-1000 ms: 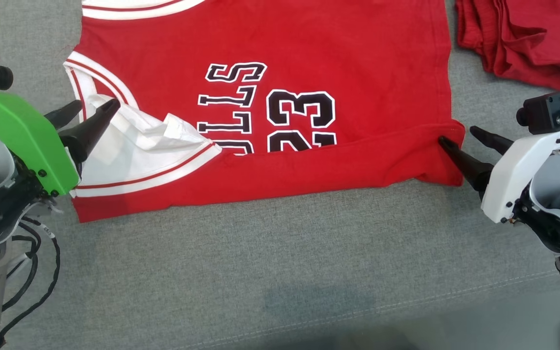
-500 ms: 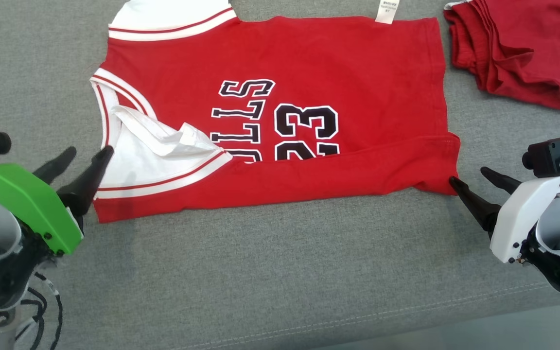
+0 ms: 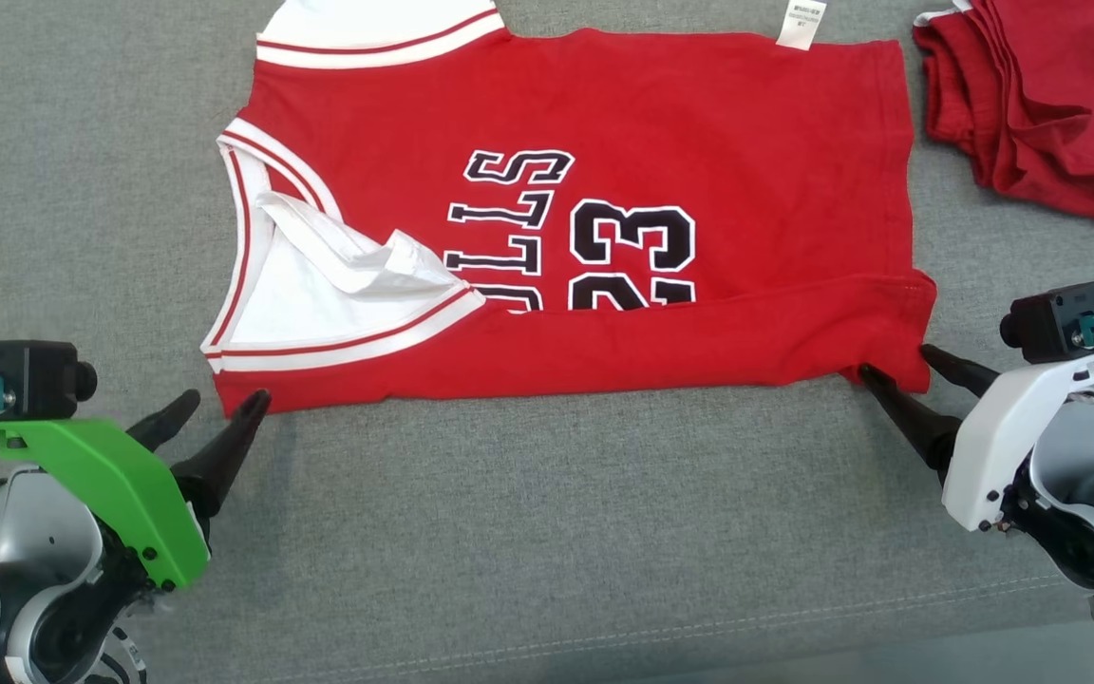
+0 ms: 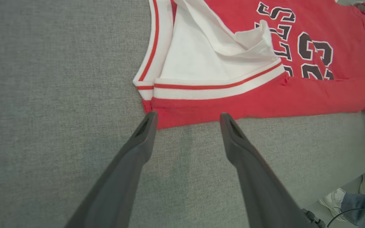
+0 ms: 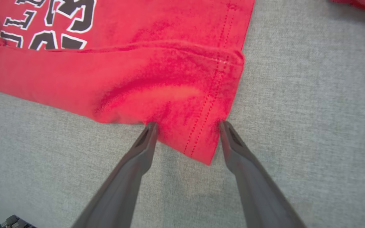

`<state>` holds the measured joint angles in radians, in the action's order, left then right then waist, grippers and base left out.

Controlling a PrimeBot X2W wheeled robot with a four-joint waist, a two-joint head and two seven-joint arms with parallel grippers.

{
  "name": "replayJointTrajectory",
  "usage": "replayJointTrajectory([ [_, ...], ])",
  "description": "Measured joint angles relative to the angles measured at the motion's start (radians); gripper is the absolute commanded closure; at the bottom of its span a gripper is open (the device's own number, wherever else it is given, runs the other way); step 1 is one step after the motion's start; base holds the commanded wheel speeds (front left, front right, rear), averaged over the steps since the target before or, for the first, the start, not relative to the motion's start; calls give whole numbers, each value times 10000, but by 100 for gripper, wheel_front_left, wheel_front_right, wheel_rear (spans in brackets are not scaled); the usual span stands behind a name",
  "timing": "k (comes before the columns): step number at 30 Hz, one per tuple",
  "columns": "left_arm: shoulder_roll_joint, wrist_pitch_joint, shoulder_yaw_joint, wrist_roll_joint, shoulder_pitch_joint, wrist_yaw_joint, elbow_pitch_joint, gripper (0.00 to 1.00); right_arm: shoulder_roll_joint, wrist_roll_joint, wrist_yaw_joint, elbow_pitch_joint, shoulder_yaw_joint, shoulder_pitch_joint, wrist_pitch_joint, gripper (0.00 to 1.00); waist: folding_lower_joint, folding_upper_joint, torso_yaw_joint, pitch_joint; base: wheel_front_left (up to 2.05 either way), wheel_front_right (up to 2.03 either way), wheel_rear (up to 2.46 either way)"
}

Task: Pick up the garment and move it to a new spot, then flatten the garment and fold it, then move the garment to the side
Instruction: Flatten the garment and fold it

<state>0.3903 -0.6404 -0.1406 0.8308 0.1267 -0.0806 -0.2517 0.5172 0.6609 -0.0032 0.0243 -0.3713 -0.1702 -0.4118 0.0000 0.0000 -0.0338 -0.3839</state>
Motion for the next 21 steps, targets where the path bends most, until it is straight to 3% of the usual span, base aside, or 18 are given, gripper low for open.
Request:
replayJointTrajectory([
  [21, 130, 56, -13, -224, -437, -33, 165, 0, 21, 92, -161, 31, 33, 277, -128, 0, 0, 0, -133, -213, 0, 0, 0],
])
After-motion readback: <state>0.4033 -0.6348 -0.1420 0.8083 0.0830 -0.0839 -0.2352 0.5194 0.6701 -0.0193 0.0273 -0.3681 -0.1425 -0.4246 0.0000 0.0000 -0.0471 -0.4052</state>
